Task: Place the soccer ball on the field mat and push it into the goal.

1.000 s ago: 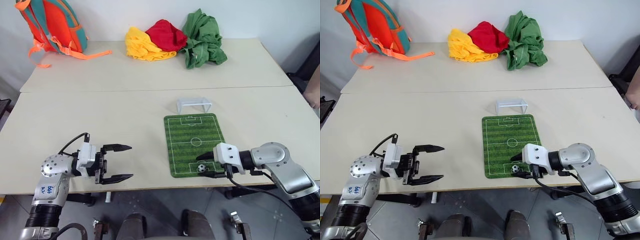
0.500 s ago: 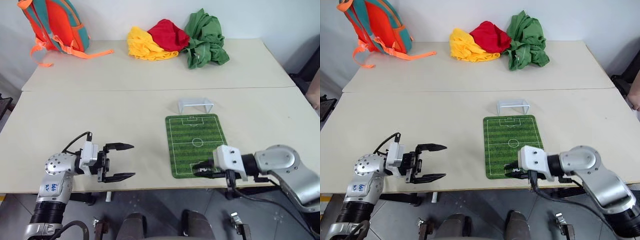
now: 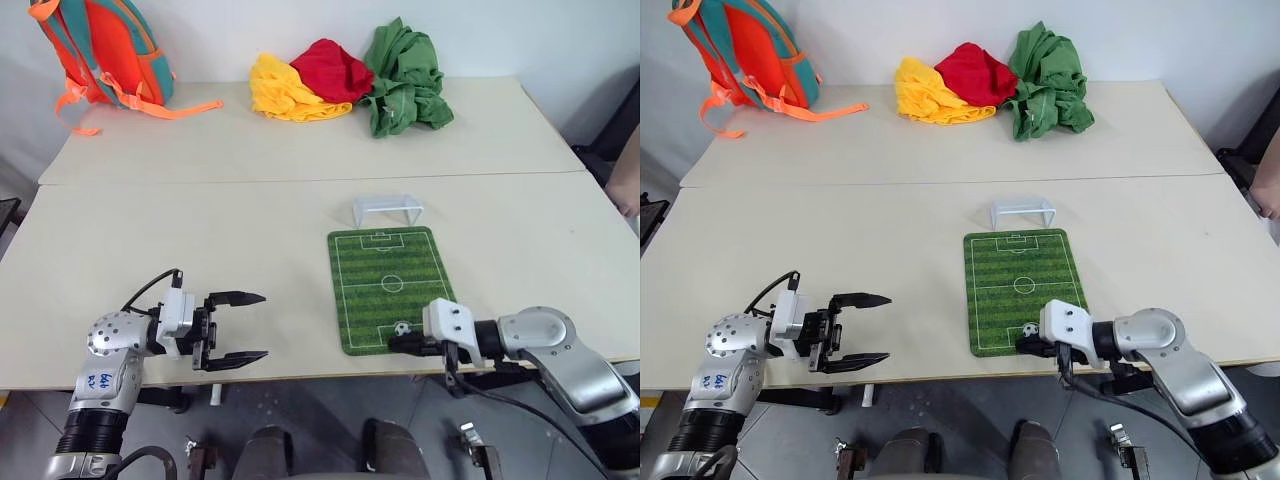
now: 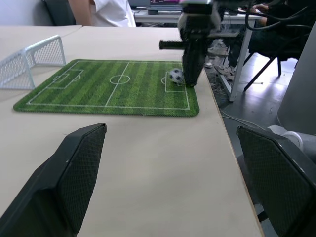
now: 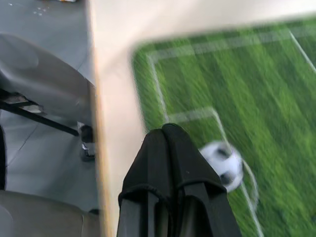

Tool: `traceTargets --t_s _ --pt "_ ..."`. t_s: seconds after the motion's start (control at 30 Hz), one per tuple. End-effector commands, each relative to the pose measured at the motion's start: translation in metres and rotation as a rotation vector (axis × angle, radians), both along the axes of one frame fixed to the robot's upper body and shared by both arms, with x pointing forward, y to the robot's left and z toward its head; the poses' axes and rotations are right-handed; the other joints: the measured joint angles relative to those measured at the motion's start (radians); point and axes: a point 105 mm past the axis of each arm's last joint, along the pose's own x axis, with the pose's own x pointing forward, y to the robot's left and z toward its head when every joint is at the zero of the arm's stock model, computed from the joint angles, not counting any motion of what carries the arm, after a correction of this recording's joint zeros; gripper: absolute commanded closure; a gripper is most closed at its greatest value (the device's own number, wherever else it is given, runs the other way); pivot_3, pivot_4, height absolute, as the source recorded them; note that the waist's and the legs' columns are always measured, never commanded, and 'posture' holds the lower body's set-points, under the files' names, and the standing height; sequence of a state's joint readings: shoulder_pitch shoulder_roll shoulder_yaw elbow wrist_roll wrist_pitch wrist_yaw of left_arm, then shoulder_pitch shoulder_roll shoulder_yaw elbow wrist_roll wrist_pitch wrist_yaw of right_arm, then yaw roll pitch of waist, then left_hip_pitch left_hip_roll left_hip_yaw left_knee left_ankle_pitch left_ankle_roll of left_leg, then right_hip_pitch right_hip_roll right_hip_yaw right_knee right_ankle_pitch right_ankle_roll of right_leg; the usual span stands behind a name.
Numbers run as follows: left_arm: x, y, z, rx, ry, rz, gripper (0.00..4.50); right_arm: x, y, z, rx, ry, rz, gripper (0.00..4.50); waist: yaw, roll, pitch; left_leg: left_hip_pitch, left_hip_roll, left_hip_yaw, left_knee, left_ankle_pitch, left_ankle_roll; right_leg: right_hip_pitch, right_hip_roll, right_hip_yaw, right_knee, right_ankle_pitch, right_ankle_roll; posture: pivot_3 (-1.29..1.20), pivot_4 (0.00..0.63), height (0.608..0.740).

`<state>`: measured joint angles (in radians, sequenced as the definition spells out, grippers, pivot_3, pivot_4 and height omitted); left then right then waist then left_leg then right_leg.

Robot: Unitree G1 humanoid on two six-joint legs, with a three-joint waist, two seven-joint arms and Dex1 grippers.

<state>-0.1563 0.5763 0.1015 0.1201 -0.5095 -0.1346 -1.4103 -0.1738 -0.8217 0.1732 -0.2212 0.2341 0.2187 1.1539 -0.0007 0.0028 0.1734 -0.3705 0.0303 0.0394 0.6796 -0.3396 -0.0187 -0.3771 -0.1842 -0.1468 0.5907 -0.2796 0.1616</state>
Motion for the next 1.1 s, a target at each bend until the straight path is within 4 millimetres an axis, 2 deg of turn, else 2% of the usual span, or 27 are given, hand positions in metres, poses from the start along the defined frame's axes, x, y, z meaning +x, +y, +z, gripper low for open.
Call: traceTargets --t_s 0.03,0.17,0.27,0.33,0.57,0.67,0.83,0.9,0.97,1.1 --pt "0.001 0.002 0.012 -0.002 -0.051 -0.002 0.00 0.029 -0.017 0.009 -0.041 -0.115 -0.065 4.48 -0.001 0.000 0.000 0.000 0.000 0.000 0.001 0.000 0.000 0.000 0.000 0.000 0.000 0.000 0.000 0.00 0.150 0.740" --pt "0.005 0.002 0.014 0.000 -0.062 0.000 0.00 0.065 -0.027 0.036 -0.028 -0.273 -0.139 4.48 -0.002 0.000 0.000 0.000 0.000 0.001 0.001 0.000 0.000 0.000 0.000 0.001 0.000 0.000 0.000 0.00 0.150 0.740" --pt "0.013 -0.002 0.016 -0.012 -0.080 0.004 0.00 0.089 -0.030 0.084 0.051 -0.441 -0.209 4.48 -0.002 0.001 0.001 0.000 0.000 0.001 0.000 0.000 0.000 -0.001 0.000 0.001 0.001 0.000 0.000 0.00 0.150 0.740" --pt "0.017 -0.006 0.015 -0.019 -0.089 0.002 0.00 0.097 -0.039 0.100 0.065 -0.488 -0.271 4.48 0.000 0.002 0.001 -0.001 0.000 0.001 0.000 0.000 0.000 -0.001 0.000 0.001 0.001 0.000 0.000 0.00 0.150 0.740" --pt "0.030 -0.015 0.014 -0.033 -0.098 0.010 0.00 0.089 -0.063 0.098 0.042 -0.490 -0.339 4.48 0.006 0.001 0.001 -0.001 0.000 0.001 -0.002 -0.001 0.001 -0.001 0.000 0.000 -0.001 0.000 0.000 0.00 0.150 0.740" --pt "0.043 -0.009 0.014 -0.049 -0.068 0.079 0.00 0.078 -0.086 0.087 0.045 -0.395 -0.431 4.48 0.006 0.001 0.001 -0.001 0.000 0.002 -0.001 -0.001 0.001 -0.001 0.000 0.000 -0.001 0.000 0.000 0.00 0.150 0.740" --pt "0.065 0.003 0.010 -0.050 -0.021 0.211 0.00 0.065 -0.125 0.068 0.001 -0.346 -0.487 4.48 0.001 0.001 0.001 -0.001 0.000 0.002 0.000 -0.001 0.001 -0.001 0.000 0.000 -0.001 0.000 0.001 0.00 0.150 0.740" --pt "0.072 0.007 0.006 -0.035 -0.013 0.261 0.00 0.062 -0.140 0.064 0.010 -0.323 -0.510 4.10 -0.001 0.001 0.002 0.000 0.000 0.003 0.000 -0.001 0.001 0.000 0.000 0.000 -0.001 0.000 0.001 0.00 0.150 0.740" --pt "0.074 0.012 0.009 -0.068 -0.007 0.291 0.00 0.058 -0.152 0.060 0.037 -0.278 -0.519 3.54 -0.004 0.000 0.002 0.000 0.000 0.003 0.000 -0.001 0.001 0.000 0.000 0.000 -0.001 0.000 0.001 0.00 0.150 0.740" --pt "0.076 0.028 0.015 -0.127 0.024 0.320 0.00 0.047 -0.172 0.060 0.082 -0.273 -0.480 2.15 -0.003 0.000 0.002 0.001 0.000 0.003 0.000 -0.001 0.001 0.000 0.000 0.000 -0.001 0.000 0.001 0.00 0.150 0.740"
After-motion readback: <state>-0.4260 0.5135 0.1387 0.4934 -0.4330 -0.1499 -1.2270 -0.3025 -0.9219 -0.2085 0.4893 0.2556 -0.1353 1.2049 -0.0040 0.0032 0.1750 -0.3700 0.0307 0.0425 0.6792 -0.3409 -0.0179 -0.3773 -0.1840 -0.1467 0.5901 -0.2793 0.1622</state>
